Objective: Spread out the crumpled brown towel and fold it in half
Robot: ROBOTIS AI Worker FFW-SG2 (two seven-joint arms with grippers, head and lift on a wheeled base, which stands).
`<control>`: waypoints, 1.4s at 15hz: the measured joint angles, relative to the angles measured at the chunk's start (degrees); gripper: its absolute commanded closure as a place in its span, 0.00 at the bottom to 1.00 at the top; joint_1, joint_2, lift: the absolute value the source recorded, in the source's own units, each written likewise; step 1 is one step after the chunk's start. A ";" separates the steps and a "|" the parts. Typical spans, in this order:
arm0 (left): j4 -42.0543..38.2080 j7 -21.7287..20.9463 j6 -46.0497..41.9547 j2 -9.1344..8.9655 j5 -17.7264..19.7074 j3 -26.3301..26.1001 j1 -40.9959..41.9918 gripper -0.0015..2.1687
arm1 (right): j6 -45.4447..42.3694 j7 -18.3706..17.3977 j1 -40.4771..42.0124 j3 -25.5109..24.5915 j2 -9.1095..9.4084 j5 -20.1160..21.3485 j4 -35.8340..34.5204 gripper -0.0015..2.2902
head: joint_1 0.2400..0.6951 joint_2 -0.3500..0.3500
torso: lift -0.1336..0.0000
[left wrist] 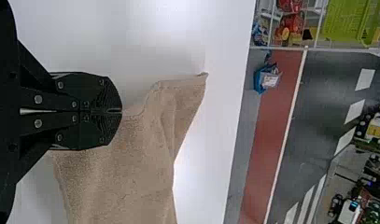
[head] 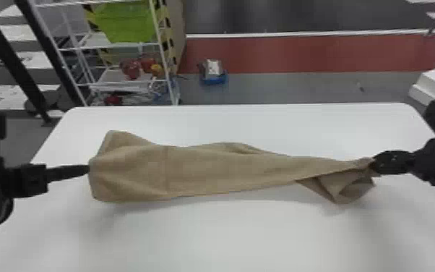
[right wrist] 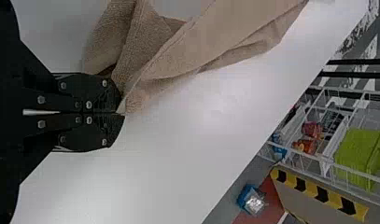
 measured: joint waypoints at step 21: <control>-10.49 1.92 -73.07 -3.37 -6.51 0.84 26.37 0.15 | 0.64 0.00 -1.22 0.85 0.38 -0.80 -0.66 0.83 | 1.00 0.56 | 0.00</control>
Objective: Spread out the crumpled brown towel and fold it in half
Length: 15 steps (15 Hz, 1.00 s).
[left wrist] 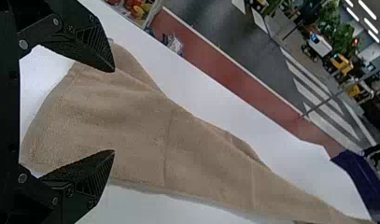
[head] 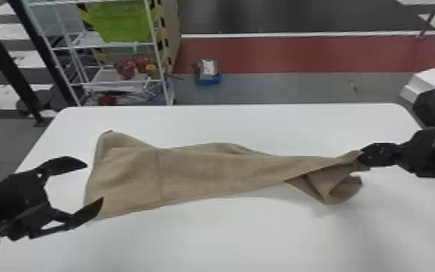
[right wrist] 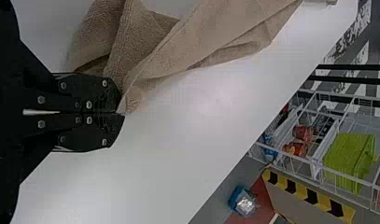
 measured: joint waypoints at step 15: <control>5.52 -5.37 6.55 4.04 -15.91 -11.75 -2.68 0.19 | -2.81 -0.63 -1.66 0.06 0.09 -0.85 4.20 0.83 | 1.00 0.52 | 0.00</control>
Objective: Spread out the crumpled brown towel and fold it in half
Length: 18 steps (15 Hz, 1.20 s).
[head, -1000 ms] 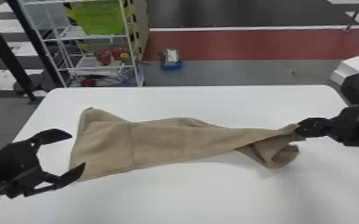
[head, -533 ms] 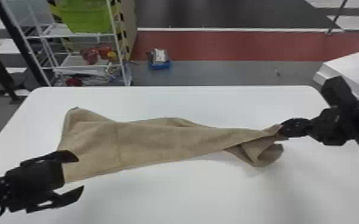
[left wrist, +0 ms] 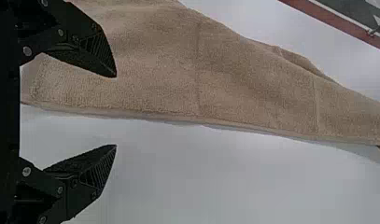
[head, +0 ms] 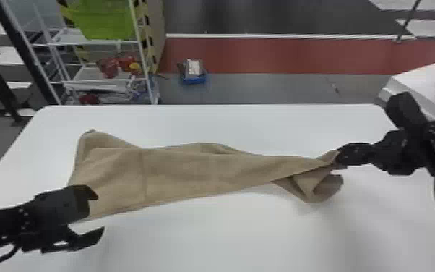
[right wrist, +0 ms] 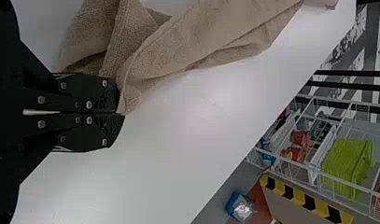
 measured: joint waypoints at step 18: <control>7.56 -0.94 5.53 1.31 -2.27 -1.58 -6.80 0.75 | -0.15 0.01 -0.33 -0.76 -0.09 -0.18 0.44 0.83 | 1.00 0.55 | 0.00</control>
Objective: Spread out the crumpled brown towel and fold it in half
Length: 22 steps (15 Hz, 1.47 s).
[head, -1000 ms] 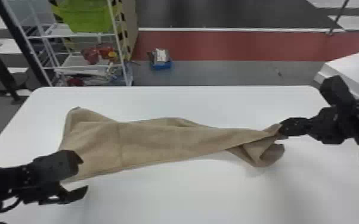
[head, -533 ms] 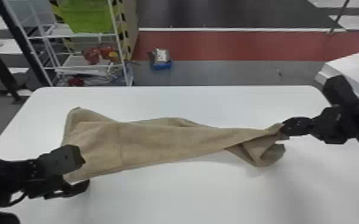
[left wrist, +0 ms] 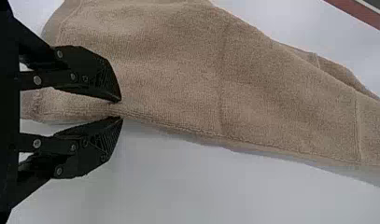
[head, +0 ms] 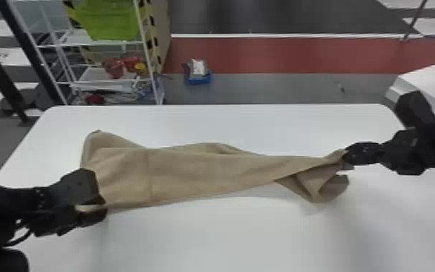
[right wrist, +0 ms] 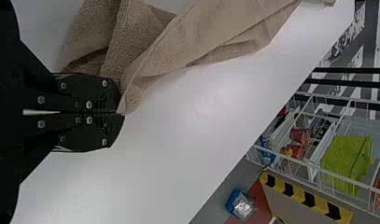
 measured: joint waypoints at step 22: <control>-4.86 1.38 29.38 -0.76 3.92 2.20 -24.74 0.76 | 14.91 0.54 -9.49 1.42 -3.61 -1.67 -16.14 0.83 | 0.67 0.60 | 0.00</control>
